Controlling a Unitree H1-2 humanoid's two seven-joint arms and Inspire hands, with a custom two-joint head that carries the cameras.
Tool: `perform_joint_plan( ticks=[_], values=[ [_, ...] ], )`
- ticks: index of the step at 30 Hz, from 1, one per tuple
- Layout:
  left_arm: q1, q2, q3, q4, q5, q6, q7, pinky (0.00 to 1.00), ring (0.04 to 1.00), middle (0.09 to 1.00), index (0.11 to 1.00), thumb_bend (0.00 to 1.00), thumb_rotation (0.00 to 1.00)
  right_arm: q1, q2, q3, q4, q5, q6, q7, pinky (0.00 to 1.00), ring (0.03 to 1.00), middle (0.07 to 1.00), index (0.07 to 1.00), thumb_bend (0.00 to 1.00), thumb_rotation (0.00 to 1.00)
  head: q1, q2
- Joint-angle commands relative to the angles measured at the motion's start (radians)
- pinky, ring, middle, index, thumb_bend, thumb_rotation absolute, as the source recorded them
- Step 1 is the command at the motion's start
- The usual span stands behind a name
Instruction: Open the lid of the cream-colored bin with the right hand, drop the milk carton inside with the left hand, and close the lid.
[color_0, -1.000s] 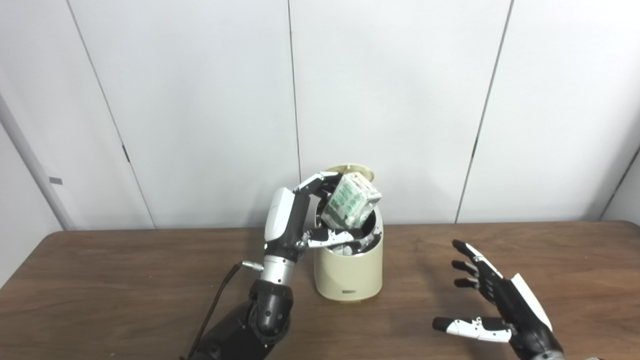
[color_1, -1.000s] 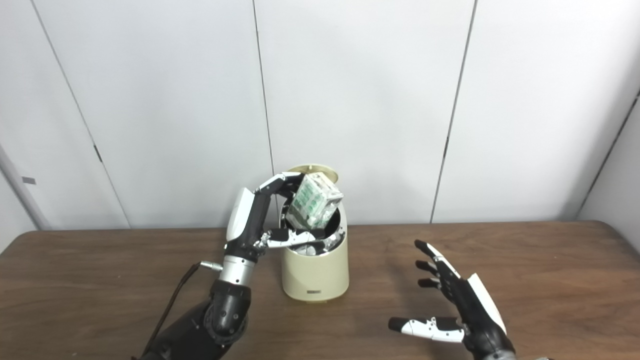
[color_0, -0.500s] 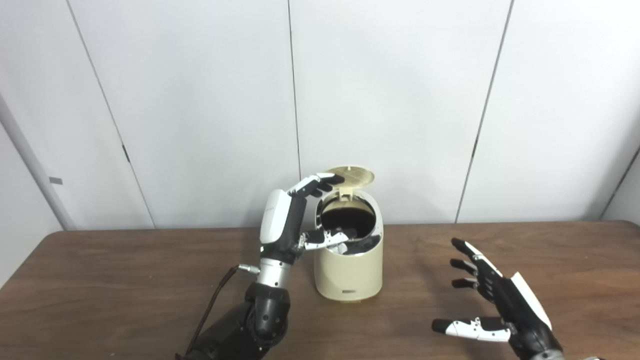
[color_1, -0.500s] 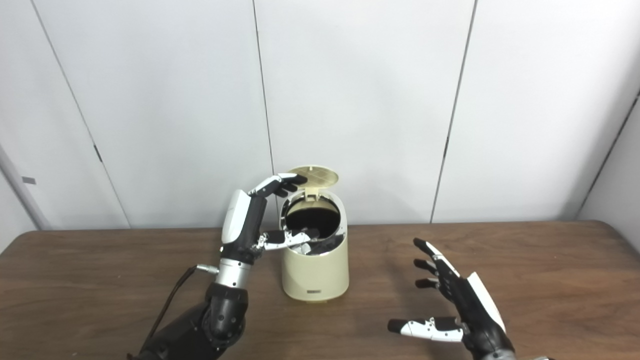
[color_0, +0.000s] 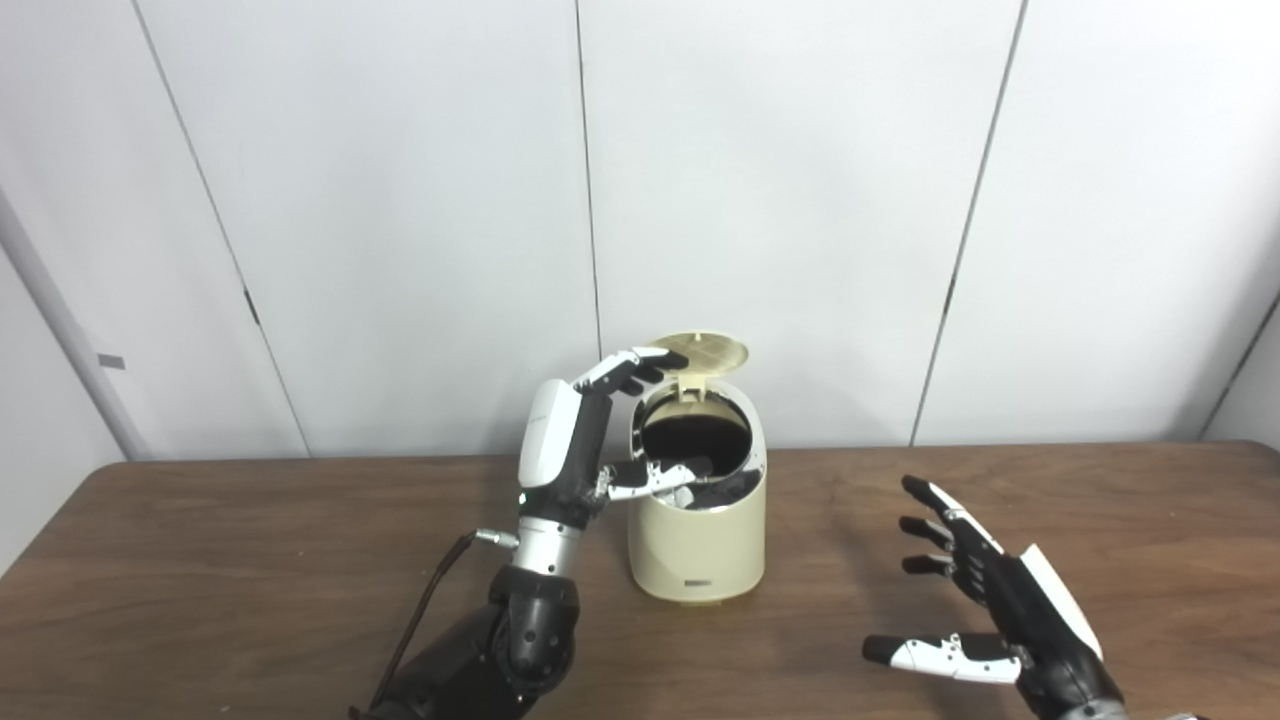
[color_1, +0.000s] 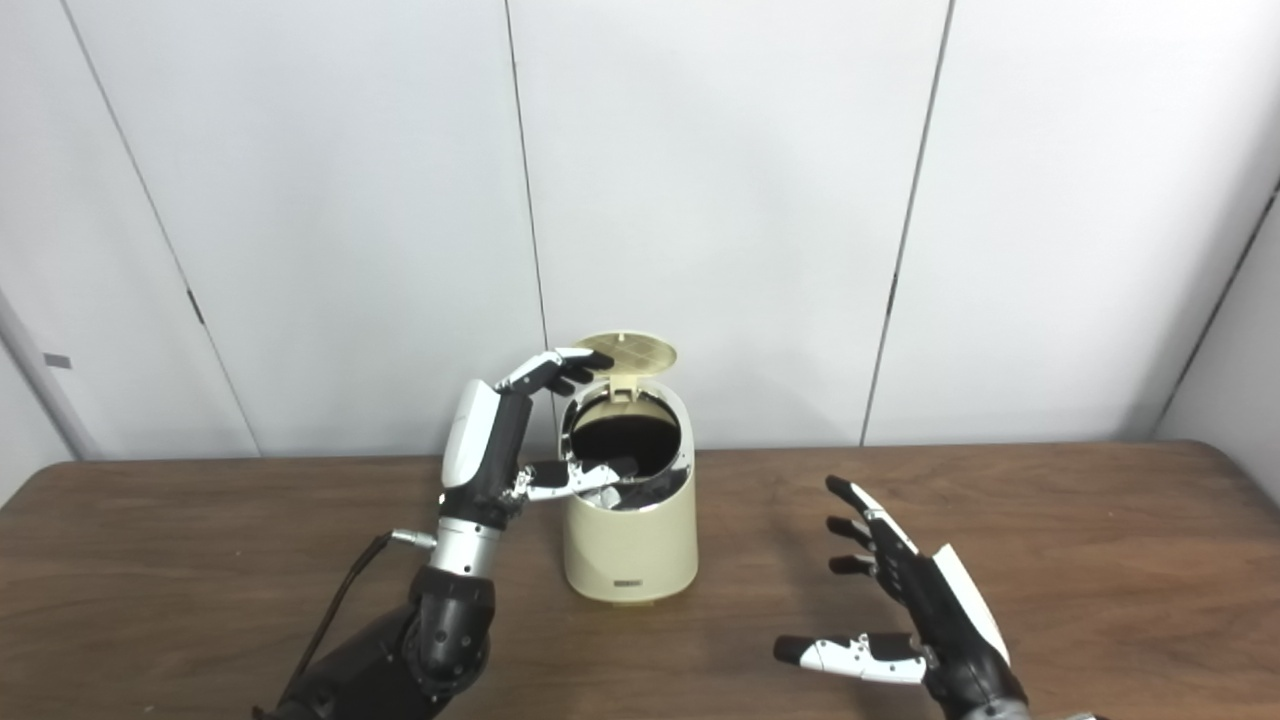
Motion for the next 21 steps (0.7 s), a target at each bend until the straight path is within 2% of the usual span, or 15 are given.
perform_joint_plan(
  ticks=[1,3,7,9,12,17,19,21],
  values=[
    [-0.033,0.031,0.032,-0.079,-0.033,-0.022,-0.030,0.55,0.679,0.714,0.678,0.80,0.03,-0.021,-0.015,-0.006,-0.027,0.005,-0.042,-0.004,0.73,0.873,0.959,0.923,0.80,0.21,0.004,0.000],
    [-0.010,0.043,0.062,-0.132,-0.066,-0.022,-0.088,0.54,0.654,0.698,0.684,0.76,0.06,-0.021,-0.016,-0.007,-0.030,0.005,-0.035,-0.004,0.72,0.872,0.957,0.920,0.80,0.21,0.008,0.001],
    [0.064,0.045,0.203,-0.255,-0.177,-0.022,-0.295,0.54,0.638,0.695,0.710,0.68,0.05,-0.025,-0.024,-0.012,-0.019,0.017,-0.039,0.002,0.73,0.885,0.969,0.924,0.79,0.21,0.018,0.000],
    [0.101,0.044,0.280,-0.311,-0.199,-0.022,-0.373,0.52,0.620,0.694,0.721,0.65,0.06,-0.029,-0.028,-0.013,-0.016,0.016,-0.038,0.002,0.73,0.884,0.969,0.922,0.80,0.21,0.022,-0.001],
    [0.147,0.047,0.385,-0.380,-0.189,-0.021,-0.439,0.51,0.613,0.692,0.724,0.63,0.12,-0.038,-0.032,-0.011,-0.011,0.004,-0.035,-0.001,0.72,0.880,0.964,0.923,0.80,0.20,0.026,-0.002],
    [0.205,0.042,0.523,-0.451,-0.237,-0.021,-0.571,0.50,0.609,0.703,0.729,0.63,0.20,-0.053,-0.037,-0.010,-0.003,0.020,-0.036,0.010,0.80,0.884,0.961,0.926,0.81,0.21,0.034,-0.001],
    [0.233,0.042,0.559,-0.473,-0.296,-0.016,-0.638,0.50,0.615,0.713,0.731,0.66,0.24,-0.060,-0.037,-0.011,-0.006,0.034,-0.026,0.019,0.74,0.886,0.965,0.927,0.81,0.21,0.039,-0.001],
    [0.265,0.043,0.589,-0.506,-0.337,0.027,-0.687,0.51,0.625,0.720,0.733,0.70,0.28,-0.068,-0.037,-0.009,-0.012,0.036,-0.013,0.023,0.71,0.887,0.968,0.929,0.81,0.21,0.042,-0.003]
  ],
)
